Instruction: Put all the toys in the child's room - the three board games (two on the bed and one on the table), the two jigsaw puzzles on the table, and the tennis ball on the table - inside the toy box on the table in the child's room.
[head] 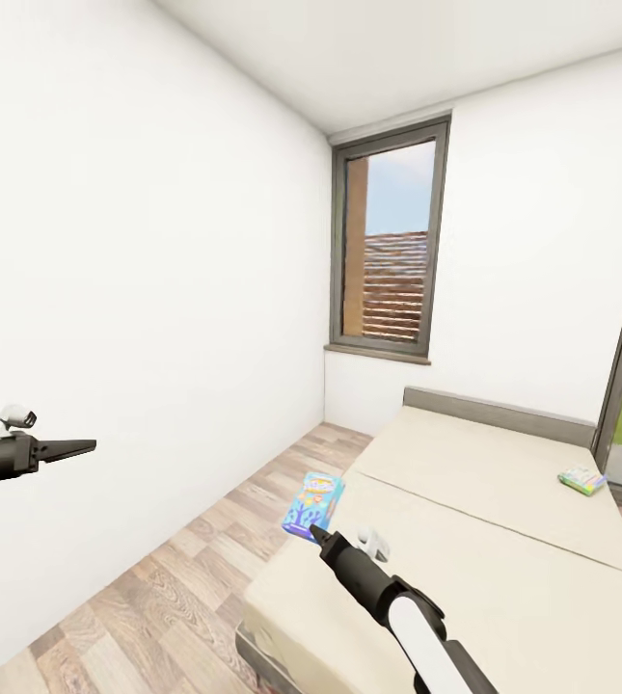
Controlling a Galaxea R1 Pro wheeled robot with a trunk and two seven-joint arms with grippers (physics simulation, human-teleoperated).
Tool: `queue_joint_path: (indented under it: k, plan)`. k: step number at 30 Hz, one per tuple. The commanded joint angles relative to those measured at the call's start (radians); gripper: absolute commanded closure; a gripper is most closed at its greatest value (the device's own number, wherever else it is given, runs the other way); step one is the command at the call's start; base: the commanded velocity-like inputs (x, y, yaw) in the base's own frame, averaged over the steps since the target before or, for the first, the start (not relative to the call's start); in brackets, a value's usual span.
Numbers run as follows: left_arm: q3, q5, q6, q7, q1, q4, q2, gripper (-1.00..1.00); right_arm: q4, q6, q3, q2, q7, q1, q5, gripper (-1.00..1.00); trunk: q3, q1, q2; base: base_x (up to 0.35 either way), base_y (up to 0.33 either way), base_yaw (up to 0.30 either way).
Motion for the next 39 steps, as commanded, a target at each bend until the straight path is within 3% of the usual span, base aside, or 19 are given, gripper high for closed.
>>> queue_joint_path:
  k: [1,20,27,39]
  plan:
    - [0.000,0.000,0.011,-0.004,-0.001,0.000,0.000,-1.00,-0.001,0.002,0.001,0.002,-0.008,-0.001,-0.009,1.00,-0.002,0.000,-0.001,0.000,0.000,0.066]
    - [-0.013,-0.001,0.011,-0.004,-0.001,0.000,0.000,-1.00,0.004,0.002,0.002,0.004,-0.007,-0.001,-0.009,1.00,0.009,0.000,-0.001,-0.058,-0.023,0.243]
    - [-0.044,-0.003,0.011,-0.004,-0.001,0.000,0.000,-1.00,0.004,0.001,0.002,0.005,-0.008,-0.001,-0.009,1.00,0.009,0.000,-0.001,-0.103,-0.104,0.046]
    - [-0.045,-0.003,0.011,-0.004,-0.001,0.000,0.001,-1.00,0.004,-0.002,0.003,0.007,-0.008,-0.001,-0.009,1.00,0.003,0.000,-0.001,-0.002,-0.002,0.001]
